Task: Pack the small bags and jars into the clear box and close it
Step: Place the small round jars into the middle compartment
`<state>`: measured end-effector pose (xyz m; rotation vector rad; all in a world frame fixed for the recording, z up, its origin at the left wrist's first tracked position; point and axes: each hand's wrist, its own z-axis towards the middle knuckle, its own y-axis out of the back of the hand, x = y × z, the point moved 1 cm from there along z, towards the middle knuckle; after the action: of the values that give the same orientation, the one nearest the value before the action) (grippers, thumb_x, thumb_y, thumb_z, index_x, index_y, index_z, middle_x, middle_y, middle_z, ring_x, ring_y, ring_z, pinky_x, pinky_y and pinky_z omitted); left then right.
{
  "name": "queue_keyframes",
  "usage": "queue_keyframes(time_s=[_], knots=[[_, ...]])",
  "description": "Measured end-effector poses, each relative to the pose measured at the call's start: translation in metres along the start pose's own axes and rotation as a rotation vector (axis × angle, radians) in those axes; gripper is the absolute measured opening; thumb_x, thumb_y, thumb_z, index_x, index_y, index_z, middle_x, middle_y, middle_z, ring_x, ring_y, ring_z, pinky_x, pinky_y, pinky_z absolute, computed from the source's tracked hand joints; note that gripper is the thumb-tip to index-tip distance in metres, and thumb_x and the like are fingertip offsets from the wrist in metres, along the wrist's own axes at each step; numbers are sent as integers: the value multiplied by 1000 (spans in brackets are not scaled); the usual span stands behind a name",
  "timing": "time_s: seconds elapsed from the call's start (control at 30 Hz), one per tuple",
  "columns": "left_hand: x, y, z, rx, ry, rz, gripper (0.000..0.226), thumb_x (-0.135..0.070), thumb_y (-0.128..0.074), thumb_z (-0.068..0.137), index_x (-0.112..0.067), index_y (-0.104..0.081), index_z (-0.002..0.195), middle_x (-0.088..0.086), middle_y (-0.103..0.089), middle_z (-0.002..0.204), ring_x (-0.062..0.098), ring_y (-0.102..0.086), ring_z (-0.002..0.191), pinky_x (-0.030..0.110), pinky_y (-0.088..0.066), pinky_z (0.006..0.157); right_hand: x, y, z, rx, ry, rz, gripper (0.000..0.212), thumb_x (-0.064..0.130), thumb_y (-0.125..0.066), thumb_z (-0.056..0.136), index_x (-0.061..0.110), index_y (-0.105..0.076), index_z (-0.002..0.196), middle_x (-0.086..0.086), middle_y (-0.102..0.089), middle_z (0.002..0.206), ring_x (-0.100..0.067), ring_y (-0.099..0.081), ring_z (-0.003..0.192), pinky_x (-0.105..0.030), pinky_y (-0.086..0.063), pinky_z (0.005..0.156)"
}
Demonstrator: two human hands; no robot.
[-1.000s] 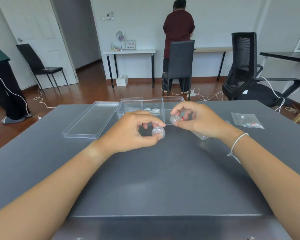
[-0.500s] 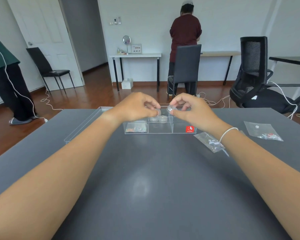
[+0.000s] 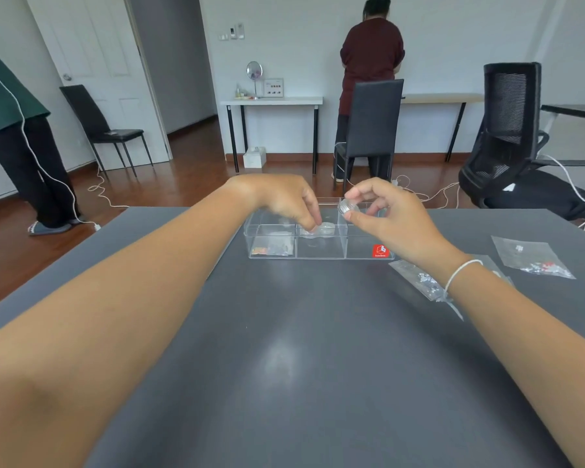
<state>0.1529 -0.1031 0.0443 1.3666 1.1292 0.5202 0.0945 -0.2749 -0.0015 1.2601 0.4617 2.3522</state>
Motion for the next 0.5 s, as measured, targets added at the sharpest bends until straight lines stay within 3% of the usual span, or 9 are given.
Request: queue_keyframes(time_s=[0.13,0.27,0.37,0.5], knots=[[-6,3,4,51,37,103,16,-30,-69,72,-34,-69,88,-16,-63,88,14,-58,102,28,-44,90,-1,0,-1,-6,-11,-7,17,22,-68,77,31,-59,89,18,-60,88,-25,-54,78,-1,-35,60],[-8,4,6,80,55,150,15,-33,-70,71,-35,-68,86,-3,-66,108,19,-57,109,36,-43,100,-3,2,-2,-6,-14,-13,16,22,-68,78,30,-59,89,20,-59,86,-28,-53,77,-2,-35,60],[-6,4,5,72,44,129,13,-33,-70,72,-35,-68,85,-9,-66,97,18,-58,107,33,-44,98,-3,2,-4,10,-10,-41,16,22,-68,78,30,-60,90,20,-59,86,-30,-54,80,-3,-35,61],[0,2,-3,-31,-9,2,15,-29,-69,75,-30,-70,89,-21,-63,83,7,-57,94,20,-40,82,-3,1,-4,35,-8,-48,15,22,-67,78,29,-61,90,20,-59,87,-29,-54,84,-10,-38,69]])
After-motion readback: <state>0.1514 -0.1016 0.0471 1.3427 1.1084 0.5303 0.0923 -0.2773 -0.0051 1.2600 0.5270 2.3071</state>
